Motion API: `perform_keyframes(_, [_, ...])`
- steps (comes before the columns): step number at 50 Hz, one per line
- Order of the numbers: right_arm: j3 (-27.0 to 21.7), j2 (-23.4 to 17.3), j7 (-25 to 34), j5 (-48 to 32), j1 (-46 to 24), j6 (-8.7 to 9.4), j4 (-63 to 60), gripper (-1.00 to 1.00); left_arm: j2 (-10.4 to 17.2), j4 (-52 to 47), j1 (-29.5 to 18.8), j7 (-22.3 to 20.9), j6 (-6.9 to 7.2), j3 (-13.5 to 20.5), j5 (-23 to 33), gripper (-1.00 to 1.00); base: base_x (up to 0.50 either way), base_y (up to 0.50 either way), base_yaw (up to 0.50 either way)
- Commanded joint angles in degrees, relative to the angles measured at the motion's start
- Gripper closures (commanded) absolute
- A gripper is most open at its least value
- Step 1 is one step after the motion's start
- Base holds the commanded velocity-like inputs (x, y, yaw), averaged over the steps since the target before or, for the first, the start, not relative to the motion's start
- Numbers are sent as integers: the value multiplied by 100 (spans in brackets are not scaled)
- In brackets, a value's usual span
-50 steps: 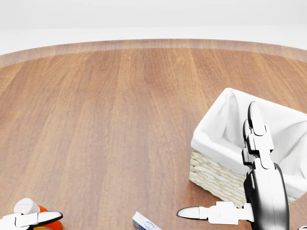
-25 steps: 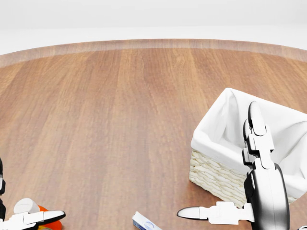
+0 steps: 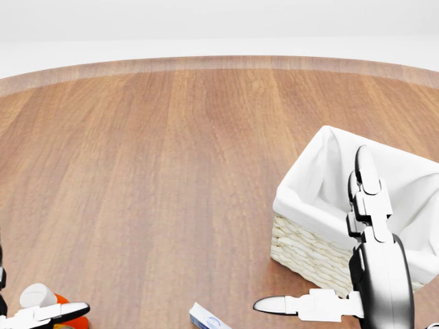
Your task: Pick up the ketchup, and put it in the basket.
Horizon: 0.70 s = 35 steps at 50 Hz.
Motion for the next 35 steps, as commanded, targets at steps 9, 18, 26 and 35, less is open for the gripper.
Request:
perform_keyframes(9, [20,-4,-5,-8,-5,0,-4,-100,263,930,-338,326,0,-96,32,-100,0,0,0])
perform_keyframes(18, [19,-5,-7,-5,7,0,-23,-100,444,1646,-601,557,0,-186,1,-100,0,0,0])
perform_keyframes(26, [12,-7,-11,1,10,0,-12,-100,559,2127,-745,695,0,-247,-28,-100,0,0,0])
perform_keyframes(35, [27,-6,-23,-18,18,0,-17,-100,658,2522,-865,800,0,-282,-47,-100,0,0,0])
